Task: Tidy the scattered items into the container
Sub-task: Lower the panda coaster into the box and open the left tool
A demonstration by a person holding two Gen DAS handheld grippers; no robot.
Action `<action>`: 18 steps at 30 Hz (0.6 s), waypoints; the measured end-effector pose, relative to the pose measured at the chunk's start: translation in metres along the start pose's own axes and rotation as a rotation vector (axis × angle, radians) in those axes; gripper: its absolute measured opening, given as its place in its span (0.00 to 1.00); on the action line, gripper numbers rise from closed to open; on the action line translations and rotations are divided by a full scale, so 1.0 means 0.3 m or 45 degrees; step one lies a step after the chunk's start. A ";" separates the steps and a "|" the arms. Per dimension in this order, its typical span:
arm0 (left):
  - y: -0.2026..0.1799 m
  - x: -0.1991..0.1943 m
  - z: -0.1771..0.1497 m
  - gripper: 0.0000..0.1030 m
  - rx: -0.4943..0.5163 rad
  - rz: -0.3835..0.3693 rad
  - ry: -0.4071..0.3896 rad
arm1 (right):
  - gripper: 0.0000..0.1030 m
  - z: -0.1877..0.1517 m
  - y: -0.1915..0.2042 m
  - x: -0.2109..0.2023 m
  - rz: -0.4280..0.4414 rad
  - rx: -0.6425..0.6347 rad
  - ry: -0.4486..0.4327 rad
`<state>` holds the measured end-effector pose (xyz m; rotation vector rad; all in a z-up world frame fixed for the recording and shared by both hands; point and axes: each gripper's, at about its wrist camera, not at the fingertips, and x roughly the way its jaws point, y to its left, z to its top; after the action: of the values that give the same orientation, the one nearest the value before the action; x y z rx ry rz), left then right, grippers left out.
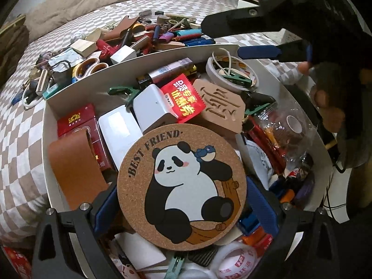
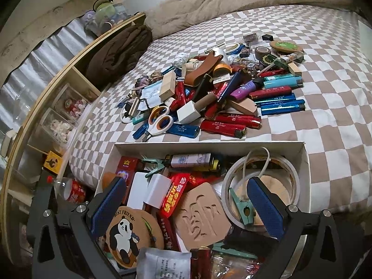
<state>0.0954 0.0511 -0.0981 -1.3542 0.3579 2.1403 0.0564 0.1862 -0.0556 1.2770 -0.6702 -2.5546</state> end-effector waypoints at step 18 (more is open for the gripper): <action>-0.002 -0.088 -0.027 1.00 -0.010 -0.017 -0.094 | 1.00 -0.018 0.019 -0.009 -0.004 -0.004 -0.012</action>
<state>0.1103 0.0390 -0.0784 -1.2745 0.3111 2.1760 0.0622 0.1806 -0.0540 1.2666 -0.6662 -2.5652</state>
